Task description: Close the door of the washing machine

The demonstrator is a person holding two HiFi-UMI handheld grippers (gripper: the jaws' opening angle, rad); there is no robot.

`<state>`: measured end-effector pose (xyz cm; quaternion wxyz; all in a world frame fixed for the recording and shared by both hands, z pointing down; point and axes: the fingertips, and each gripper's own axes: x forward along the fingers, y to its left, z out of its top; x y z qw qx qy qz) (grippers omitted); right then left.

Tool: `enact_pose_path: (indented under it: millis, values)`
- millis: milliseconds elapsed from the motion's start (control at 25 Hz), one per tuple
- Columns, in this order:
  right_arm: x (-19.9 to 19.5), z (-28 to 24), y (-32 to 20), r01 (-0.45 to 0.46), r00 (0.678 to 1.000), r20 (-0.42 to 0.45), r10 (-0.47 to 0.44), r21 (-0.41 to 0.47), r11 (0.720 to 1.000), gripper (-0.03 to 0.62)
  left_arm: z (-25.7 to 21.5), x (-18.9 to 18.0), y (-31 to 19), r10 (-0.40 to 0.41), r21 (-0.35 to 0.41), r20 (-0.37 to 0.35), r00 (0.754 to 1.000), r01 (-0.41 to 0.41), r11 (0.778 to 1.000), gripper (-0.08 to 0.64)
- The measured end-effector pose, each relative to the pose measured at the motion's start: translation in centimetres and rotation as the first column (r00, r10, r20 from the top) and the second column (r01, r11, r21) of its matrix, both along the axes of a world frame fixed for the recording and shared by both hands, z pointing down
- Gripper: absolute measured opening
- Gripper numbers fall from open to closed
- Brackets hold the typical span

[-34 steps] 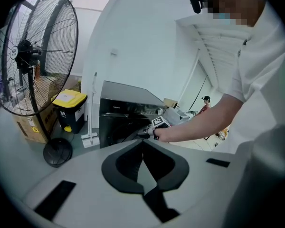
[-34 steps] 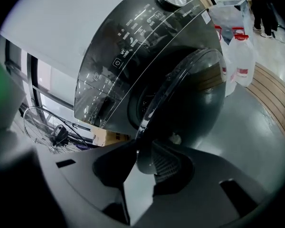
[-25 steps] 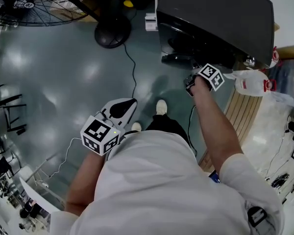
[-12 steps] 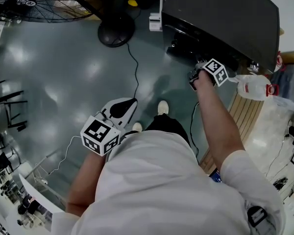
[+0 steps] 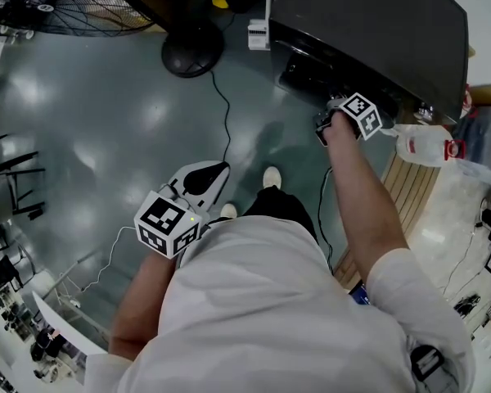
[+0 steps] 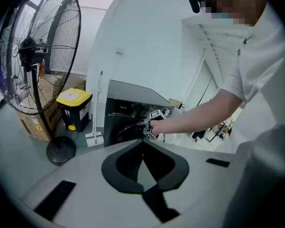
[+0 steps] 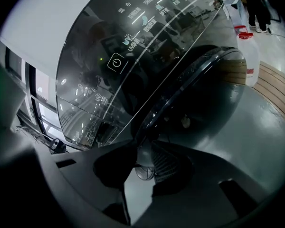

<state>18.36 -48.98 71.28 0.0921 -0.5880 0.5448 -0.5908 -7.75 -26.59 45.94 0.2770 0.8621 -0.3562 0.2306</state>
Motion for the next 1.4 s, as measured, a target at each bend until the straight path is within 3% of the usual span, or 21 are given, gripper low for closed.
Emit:
enact_pose_path:
  millis: [320,560,720,960,1120,1400]
  values:
    - [0.2,0.0,-0.5,0.004,1.0,0.0,-0.004,0.017,1.0,0.104,0.4,0.1,0.6,0.033,-0.021,0.006,0.999,-0.033,0.999,0.018]
    - [0.1,-0.4,0.0,0.058,0.998,-0.024,-0.057,0.04,0.998,0.097,0.2,0.4,1.4,0.062,-0.01,0.002,0.998,-0.062,0.998,0.018]
    - [-0.6,-0.5,2.6,0.158,0.985,-0.079,-0.155,0.033,0.987,0.106,-0.1,0.6,2.4,0.094,0.001,-0.015,0.995,-0.094,0.996,0.018]
    - [-2.7,-1.5,9.0,0.315,0.929,-0.202,-0.31,-0.006,0.949,0.092,-1.5,-0.5,4.2,0.139,0.035,-0.047,0.989,-0.137,0.99,0.018]
    - [-4.4,-2.8,14.2,0.423,0.865,-0.286,-0.413,-0.031,0.906,0.086,-1.9,-1.4,5.7,0.171,0.058,-0.071,0.983,-0.167,0.984,0.018]
    - [-7.7,-6.6,22.2,0.523,0.779,-0.384,-0.496,-0.038,0.852,0.077,-2.1,-3.1,9.6,0.218,0.075,-0.113,0.969,-0.21,0.975,0.018]
